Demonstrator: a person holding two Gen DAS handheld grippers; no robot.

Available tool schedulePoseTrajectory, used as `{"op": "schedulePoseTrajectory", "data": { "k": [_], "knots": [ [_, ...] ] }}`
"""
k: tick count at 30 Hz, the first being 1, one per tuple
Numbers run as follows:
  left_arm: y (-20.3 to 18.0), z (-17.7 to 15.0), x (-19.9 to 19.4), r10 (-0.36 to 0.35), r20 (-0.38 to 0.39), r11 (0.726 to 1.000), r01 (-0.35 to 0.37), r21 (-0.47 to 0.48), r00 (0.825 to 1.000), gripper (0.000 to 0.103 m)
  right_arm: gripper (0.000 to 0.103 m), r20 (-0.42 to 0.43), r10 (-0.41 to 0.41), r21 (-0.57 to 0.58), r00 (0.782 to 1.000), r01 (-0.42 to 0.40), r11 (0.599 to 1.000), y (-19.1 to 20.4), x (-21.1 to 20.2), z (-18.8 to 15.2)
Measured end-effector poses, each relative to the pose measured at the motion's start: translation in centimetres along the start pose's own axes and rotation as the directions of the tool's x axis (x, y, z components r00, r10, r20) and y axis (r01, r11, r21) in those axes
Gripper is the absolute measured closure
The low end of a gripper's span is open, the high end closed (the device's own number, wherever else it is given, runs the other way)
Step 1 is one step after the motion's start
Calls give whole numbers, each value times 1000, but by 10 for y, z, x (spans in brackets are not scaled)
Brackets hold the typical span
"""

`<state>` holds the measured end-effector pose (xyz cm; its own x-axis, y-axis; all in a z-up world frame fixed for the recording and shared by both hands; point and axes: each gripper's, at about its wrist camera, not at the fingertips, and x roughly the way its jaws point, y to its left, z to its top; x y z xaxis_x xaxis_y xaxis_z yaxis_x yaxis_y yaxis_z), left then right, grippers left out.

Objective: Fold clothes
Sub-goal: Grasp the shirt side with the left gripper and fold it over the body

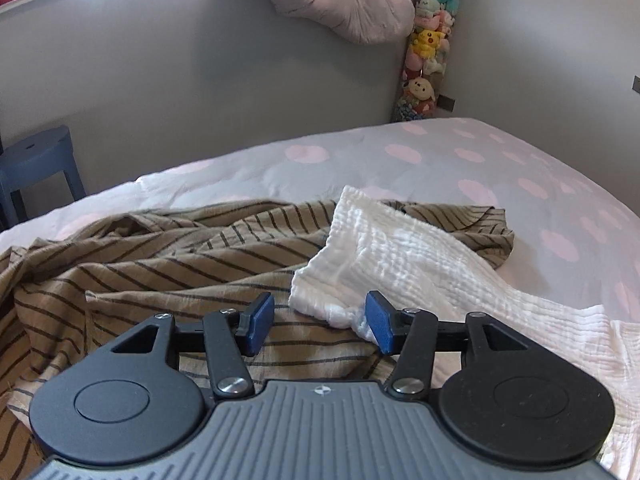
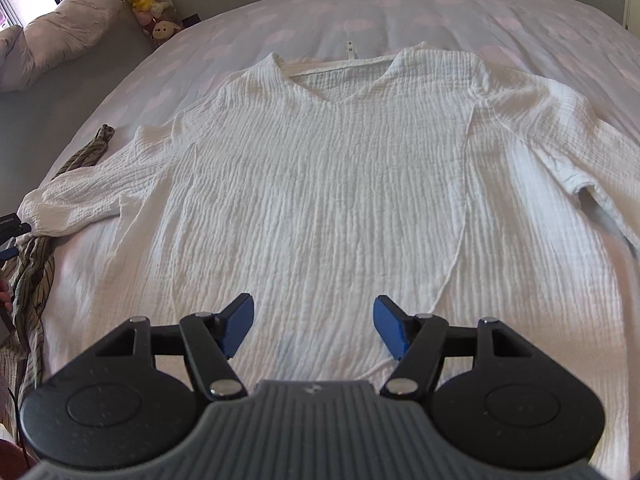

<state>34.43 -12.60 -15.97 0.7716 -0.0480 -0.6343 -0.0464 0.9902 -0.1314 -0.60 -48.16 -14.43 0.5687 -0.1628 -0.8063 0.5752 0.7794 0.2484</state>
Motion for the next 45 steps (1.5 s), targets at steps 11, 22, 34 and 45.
{"op": "schedulePoseTrajectory", "data": {
  "k": [11, 22, 34, 45],
  "knots": [
    [-21, 4, -31, -215, 95, 970, 201, 138, 972, 95, 34, -13, -5, -42, 1000, 4, 999, 23, 5, 10],
    [-110, -36, -94, -624, 35, 677, 517, 523, 781, 96, 34, 4, 40, -38, 999, -40, 998, 42, 6, 34],
    [-164, -117, -79, -587, -343, 412, 636, 653, 733, 96, 34, 32, 172, 108, 985, -175, 979, 34, 45, 48],
    [-165, -120, -71, -581, -403, 384, 675, 631, 707, 96, 39, 5, 333, 111, 943, -332, 937, 81, 102, 84]
  ]
}}
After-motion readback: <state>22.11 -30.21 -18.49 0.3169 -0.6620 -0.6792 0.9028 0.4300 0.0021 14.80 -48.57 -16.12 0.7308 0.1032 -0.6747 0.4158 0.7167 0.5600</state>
